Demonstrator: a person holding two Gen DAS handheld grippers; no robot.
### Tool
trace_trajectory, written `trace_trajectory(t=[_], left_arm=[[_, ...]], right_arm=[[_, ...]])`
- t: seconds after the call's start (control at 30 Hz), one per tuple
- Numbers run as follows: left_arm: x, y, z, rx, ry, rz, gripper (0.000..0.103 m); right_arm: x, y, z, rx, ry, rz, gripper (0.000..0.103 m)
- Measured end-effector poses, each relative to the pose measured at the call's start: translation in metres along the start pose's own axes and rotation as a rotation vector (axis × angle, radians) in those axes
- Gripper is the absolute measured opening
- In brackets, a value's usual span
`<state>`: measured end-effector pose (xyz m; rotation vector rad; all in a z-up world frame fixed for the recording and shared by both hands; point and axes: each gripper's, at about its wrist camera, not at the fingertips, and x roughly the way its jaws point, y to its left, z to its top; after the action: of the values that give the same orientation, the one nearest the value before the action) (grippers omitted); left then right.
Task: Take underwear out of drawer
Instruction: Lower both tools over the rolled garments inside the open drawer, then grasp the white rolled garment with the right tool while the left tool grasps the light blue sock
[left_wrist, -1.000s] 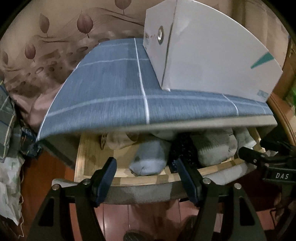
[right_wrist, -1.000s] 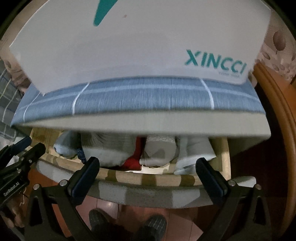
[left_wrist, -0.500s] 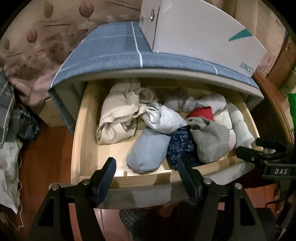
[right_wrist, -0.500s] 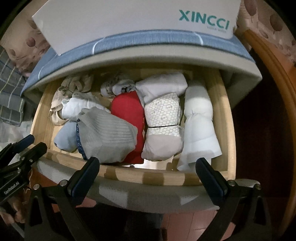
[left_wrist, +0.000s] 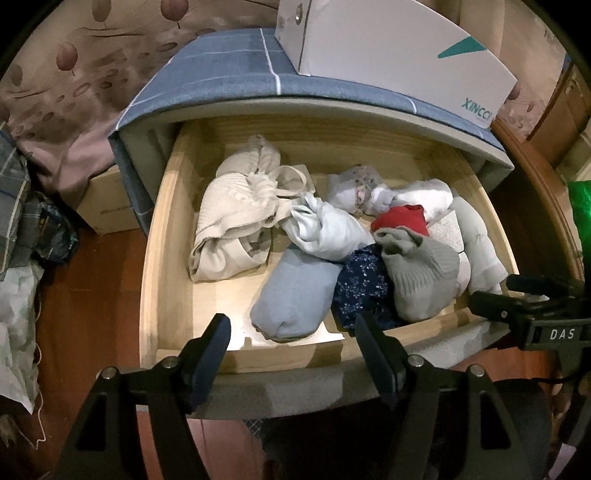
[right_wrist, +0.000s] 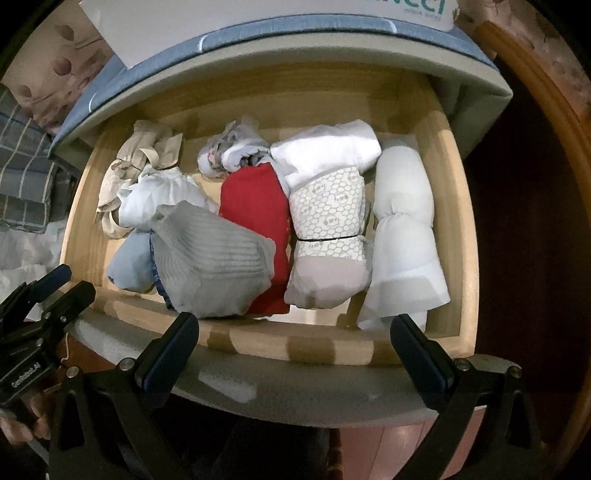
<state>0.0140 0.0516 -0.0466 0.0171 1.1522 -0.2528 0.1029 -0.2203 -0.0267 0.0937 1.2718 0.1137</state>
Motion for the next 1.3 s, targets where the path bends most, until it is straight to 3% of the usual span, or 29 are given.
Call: trace_trajectory(t=[0.2, 0.43, 0.6, 0.7, 0.77, 0.93, 1.3], left_arm=[[0.001, 0.001, 0.003, -0.005, 0.009, 0.001, 0.072], [-0.015, 0.001, 0.022, 0.023, -0.03, 0.02, 0.072], [-0.022, 0.012, 0.04, 0.018, -0.013, 0.033, 0.072], [-0.022, 0.02, 0.043, 0.005, -0.003, 0.042, 0.072], [-0.02, 0.025, 0.042, 0.003, 0.01, 0.042, 0.072], [-0.009, 0.033, 0.037, -0.012, 0.044, 0.056, 0.072], [0.014, 0.034, 0.037, -0.013, 0.121, 0.034, 0.072]], right_arm=[[0.006, 0.0, 0.02, -0.007, 0.025, 0.009, 0.102], [-0.016, 0.0, 0.071, -0.063, -0.037, 0.004, 0.101], [-0.019, -0.012, 0.106, -0.05, 0.011, -0.014, 0.101], [-0.009, -0.018, 0.121, -0.057, 0.045, -0.049, 0.085], [-0.003, -0.03, 0.122, -0.054, 0.075, -0.044, 0.066], [0.027, -0.04, 0.133, -0.052, 0.124, -0.079, 0.055], [0.085, -0.043, 0.159, -0.106, 0.15, -0.172, 0.048]])
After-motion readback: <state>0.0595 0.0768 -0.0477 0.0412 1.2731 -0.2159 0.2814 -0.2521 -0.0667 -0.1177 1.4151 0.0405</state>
